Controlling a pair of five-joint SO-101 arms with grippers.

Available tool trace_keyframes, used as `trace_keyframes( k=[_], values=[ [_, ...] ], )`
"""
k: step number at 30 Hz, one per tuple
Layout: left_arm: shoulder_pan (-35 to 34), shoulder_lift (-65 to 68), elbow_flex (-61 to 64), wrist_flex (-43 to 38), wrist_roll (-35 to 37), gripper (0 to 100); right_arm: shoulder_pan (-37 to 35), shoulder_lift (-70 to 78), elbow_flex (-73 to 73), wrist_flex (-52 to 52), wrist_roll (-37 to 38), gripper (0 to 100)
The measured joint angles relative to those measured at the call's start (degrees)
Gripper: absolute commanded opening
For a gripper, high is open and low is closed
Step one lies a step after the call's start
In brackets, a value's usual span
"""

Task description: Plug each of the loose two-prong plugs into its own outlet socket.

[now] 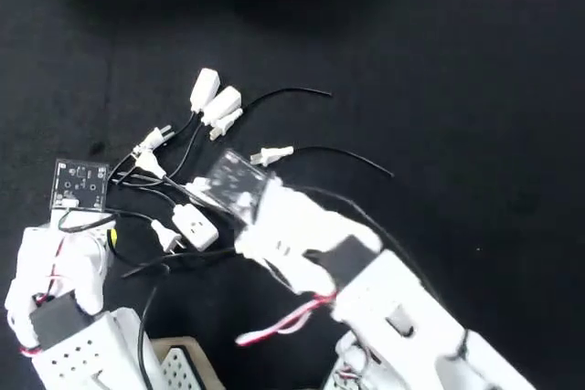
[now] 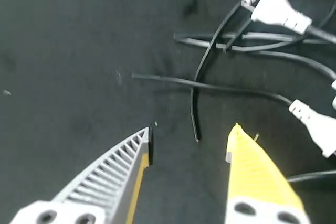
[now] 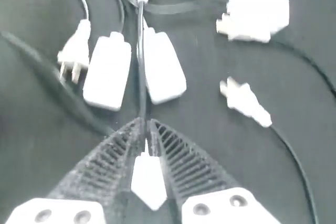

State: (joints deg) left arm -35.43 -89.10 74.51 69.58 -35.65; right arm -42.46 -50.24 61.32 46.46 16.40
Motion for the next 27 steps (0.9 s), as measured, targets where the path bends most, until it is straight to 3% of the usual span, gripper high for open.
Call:
trace_keyframes(
  k=[3, 7, 21, 25, 27],
  values=[
    [0.00, 0.00, 1.67, 0.00, 1.41, 23, -1.49, 9.58, -1.67, -9.85, -2.99, 13.7],
    [0.00, 0.00, 4.40, 0.00, 3.43, 23, -4.75, 24.35, -6.59, -16.62, -5.98, 12.6],
    [-2.37, 0.09, 14.95, -6.77, 5.36, 23, -6.33, 55.82, -25.49, -21.63, -4.13, 12.3],
    [-2.55, 0.09, 15.38, -7.03, 5.36, 23, -6.33, 60.57, -29.54, -21.98, -0.09, 1.1],
    [-2.55, 0.09, 15.38, -7.12, 5.36, 23, -6.33, 61.80, -30.59, -21.98, 1.49, 2.2]
  ],
)
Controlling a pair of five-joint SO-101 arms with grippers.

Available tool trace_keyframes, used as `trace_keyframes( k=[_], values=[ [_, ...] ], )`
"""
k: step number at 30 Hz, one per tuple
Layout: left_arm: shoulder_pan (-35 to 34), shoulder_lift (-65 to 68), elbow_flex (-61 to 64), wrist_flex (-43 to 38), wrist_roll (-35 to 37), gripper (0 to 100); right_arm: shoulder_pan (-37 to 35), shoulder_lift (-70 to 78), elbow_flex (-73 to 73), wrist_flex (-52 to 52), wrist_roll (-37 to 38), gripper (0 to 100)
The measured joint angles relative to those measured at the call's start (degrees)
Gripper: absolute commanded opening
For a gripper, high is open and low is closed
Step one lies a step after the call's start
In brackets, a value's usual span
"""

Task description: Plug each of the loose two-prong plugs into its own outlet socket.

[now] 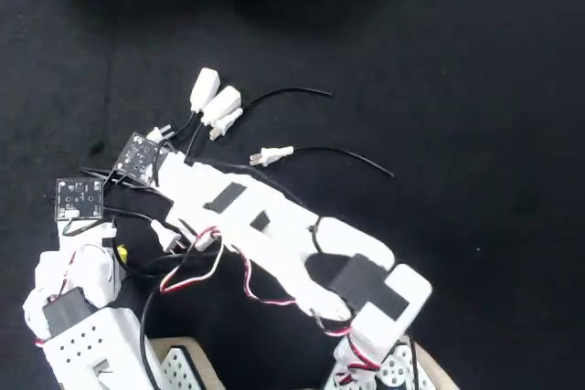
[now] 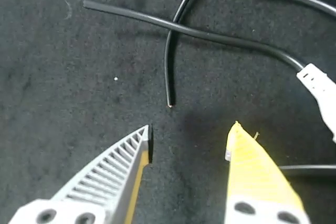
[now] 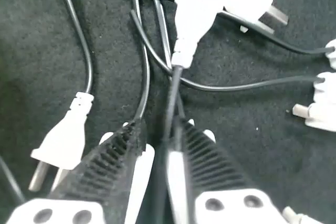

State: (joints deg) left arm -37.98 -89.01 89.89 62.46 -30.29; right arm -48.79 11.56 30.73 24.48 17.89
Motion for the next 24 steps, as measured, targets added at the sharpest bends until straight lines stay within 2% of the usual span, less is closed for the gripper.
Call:
trace_keyframes(
  k=[8, 21, 24],
  values=[
    [0.00, 0.00, 1.05, 0.00, -0.18, 23, 0.97, -1.14, -0.09, 1.14, 1.14, 1.1],
    [0.97, 0.00, 2.02, 0.00, -1.76, 23, 3.69, -26.64, -0.26, 23.56, 8.62, 1.1],
    [0.97, 0.00, 2.02, -0.35, -1.76, 23, 6.15, -30.77, -3.96, 30.86, 12.40, 1.1]
  ],
)
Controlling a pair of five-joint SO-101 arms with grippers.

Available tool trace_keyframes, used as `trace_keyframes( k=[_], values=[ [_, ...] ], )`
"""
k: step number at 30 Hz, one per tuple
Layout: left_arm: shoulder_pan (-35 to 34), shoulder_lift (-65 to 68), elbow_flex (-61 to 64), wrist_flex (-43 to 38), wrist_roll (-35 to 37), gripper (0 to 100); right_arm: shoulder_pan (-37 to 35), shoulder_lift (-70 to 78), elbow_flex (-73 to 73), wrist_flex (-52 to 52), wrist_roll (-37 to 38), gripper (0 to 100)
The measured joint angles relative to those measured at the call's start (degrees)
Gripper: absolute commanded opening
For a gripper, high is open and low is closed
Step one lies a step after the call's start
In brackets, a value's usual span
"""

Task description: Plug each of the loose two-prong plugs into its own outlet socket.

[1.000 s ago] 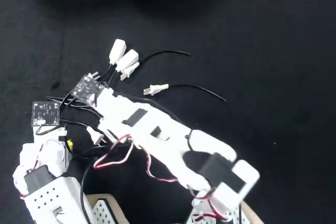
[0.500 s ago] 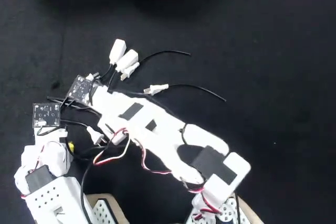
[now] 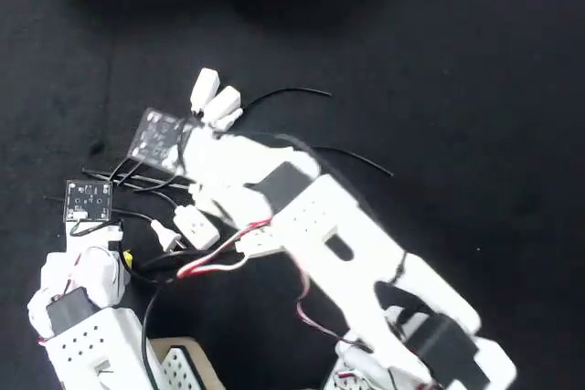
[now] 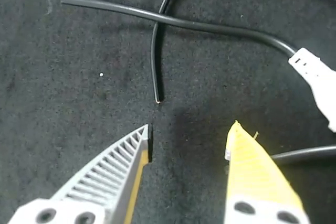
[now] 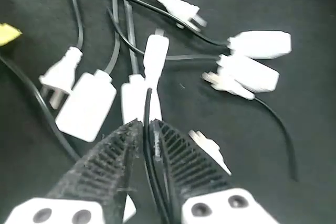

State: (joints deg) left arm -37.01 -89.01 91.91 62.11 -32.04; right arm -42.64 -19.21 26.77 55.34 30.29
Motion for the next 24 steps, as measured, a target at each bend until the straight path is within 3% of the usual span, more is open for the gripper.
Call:
trace_keyframes(
  k=[9, 18, 21, 24],
  values=[
    [0.00, 0.00, 0.35, -0.70, 0.00, 23, 18.81, -6.15, -2.29, 24.35, 25.23, 1.1],
    [2.11, 0.00, 1.05, -0.70, -0.35, 23, 43.78, -12.66, 5.80, 31.65, 51.34, 1.1],
    [2.99, 0.00, 1.05, -0.70, -0.35, 23, 47.03, -12.66, 5.80, 33.23, 55.38, 1.1],
    [3.16, 0.00, 1.05, -0.70, -0.70, 23, 44.40, -12.66, 5.71, 34.64, 56.44, 1.1]
  ],
)
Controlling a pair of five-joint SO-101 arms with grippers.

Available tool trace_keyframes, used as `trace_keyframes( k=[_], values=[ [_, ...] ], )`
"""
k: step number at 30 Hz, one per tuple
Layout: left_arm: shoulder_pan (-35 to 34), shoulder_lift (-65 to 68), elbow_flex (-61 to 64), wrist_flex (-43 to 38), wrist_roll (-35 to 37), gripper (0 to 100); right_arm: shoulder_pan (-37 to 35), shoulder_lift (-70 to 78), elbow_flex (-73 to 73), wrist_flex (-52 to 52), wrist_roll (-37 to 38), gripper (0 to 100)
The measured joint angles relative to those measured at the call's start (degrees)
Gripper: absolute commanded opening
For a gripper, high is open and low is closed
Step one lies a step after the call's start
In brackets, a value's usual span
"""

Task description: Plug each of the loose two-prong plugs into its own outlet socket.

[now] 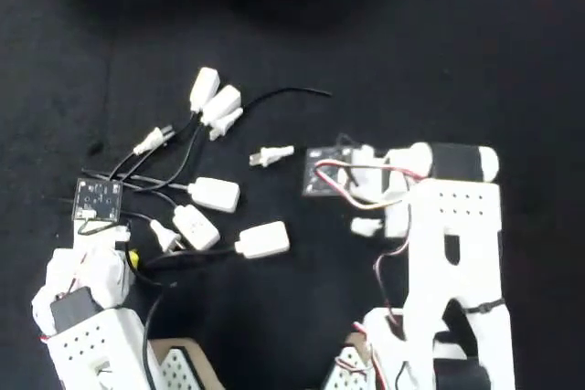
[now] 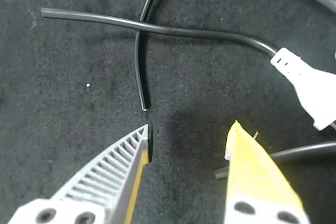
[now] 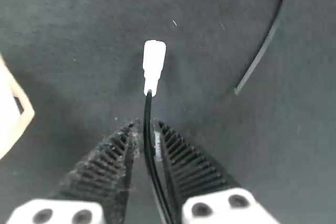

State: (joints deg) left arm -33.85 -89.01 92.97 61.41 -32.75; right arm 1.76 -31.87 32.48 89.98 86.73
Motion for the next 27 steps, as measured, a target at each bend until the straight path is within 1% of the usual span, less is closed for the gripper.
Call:
trace_keyframes(
  k=[2, 4, 9, 11, 13, 15, 18, 21, 24, 27],
  values=[
    [0.00, 0.00, 0.00, 0.00, -0.88, 23, -4.40, 0.26, 0.00, 0.18, -0.18, 1.1],
    [0.00, 0.00, 0.00, 0.00, -1.32, 23, -9.05, 2.73, -0.09, -0.26, -2.64, 1.1],
    [0.00, 0.00, 0.53, 0.00, -1.41, 23, -18.73, 13.01, -0.70, -8.18, -10.46, 1.4],
    [0.00, 0.00, 0.53, 0.00, -1.41, 23, -21.63, 18.20, -2.81, -9.41, -12.75, 4.8],
    [0.00, 0.00, 0.53, 0.00, -1.41, 23, -24.09, 22.59, -6.15, -9.85, -14.68, 11.3],
    [0.00, 0.00, 0.53, 0.00, -1.41, 23, -26.11, 26.46, -9.93, -10.11, -17.76, 14.5],
    [0.00, 0.00, 0.53, 0.00, -1.41, 23, -28.40, 30.42, -15.82, -10.11, -23.82, 14.5],
    [0.00, 0.00, 0.53, 0.00, -1.41, 23, -30.07, 31.03, -21.63, -10.11, -30.15, 14.5],
    [0.00, 0.00, 0.53, 0.00, -1.41, 23, -30.24, 31.03, -28.04, -9.32, -38.77, 14.5],
    [0.00, 0.00, 0.53, 0.00, -1.41, 23, -28.57, 29.10, -32.35, -4.40, -47.30, 14.5]
  ],
)
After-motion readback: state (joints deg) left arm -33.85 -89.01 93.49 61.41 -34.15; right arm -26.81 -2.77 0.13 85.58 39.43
